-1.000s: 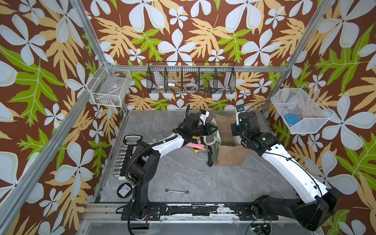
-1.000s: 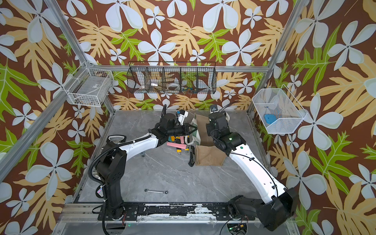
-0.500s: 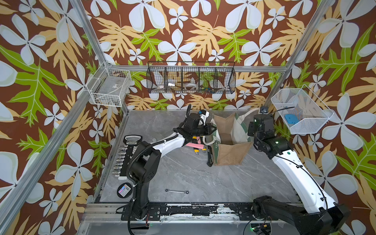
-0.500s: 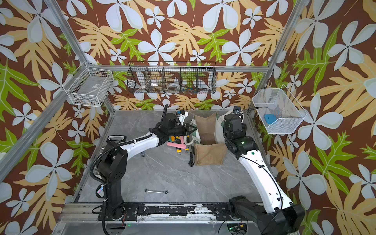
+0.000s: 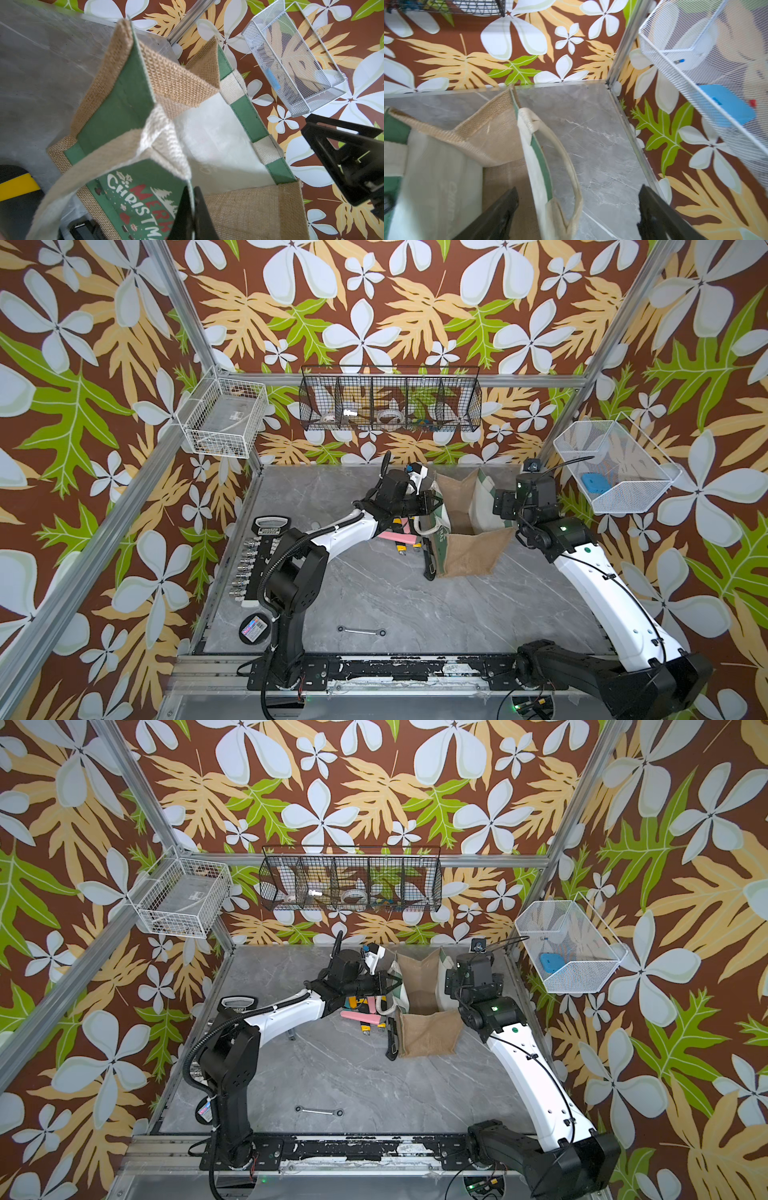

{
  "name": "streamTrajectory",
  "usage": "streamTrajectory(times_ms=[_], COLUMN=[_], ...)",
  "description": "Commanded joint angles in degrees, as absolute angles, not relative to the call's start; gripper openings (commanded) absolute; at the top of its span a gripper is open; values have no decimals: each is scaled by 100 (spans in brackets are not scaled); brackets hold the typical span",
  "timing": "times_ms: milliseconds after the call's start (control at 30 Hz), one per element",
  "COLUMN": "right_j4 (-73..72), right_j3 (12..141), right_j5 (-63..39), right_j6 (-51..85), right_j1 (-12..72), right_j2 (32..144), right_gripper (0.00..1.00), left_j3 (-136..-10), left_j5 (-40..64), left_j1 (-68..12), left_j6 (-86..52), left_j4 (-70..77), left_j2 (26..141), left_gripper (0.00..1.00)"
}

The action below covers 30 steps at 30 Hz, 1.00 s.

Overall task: Place the art knife into the pouch
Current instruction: Place the pouch at the center of the board, then adjust the pouch at the center of the board.

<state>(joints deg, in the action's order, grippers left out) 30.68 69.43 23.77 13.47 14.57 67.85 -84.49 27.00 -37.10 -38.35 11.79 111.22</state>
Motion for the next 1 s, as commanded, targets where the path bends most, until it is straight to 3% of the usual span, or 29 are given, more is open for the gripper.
streamTrajectory(times_ms=[0,67,200,433,567,833,967], right_j4=[2997,2980,2928,2850,2777,2604,2481], right_j3=[6852,6763,6582,6300,6138,5873,5759], right_j5=[1840,1828,1800,1679,1652,1376,1222], right_j6=[1442,1439,1415,1416,1399,1346,1363], right_j1=[1453,1454,1459,1459,1459,1457,1459], right_j2=[6785,6750,6659,6527,6421,6156,6007], right_gripper=[91,91,91,91,92,92,92], left_j3=[-8530,-8513,-8362,-8243,-7876,-6774,-6213], left_j5=[2656,2597,2411,1840,1042,-828,-1256], left_j1=[-3702,-3651,-3527,-3447,-3394,-3318,-2993], left_j6=[-3632,-3576,-3495,-3037,-2714,-2432,-2741], left_j4=[1275,1233,1248,641,248,-658,-1044], left_j2=[11027,10955,10685,10080,9510,8502,8200], left_gripper=[25,44,68,84,99,100,100])
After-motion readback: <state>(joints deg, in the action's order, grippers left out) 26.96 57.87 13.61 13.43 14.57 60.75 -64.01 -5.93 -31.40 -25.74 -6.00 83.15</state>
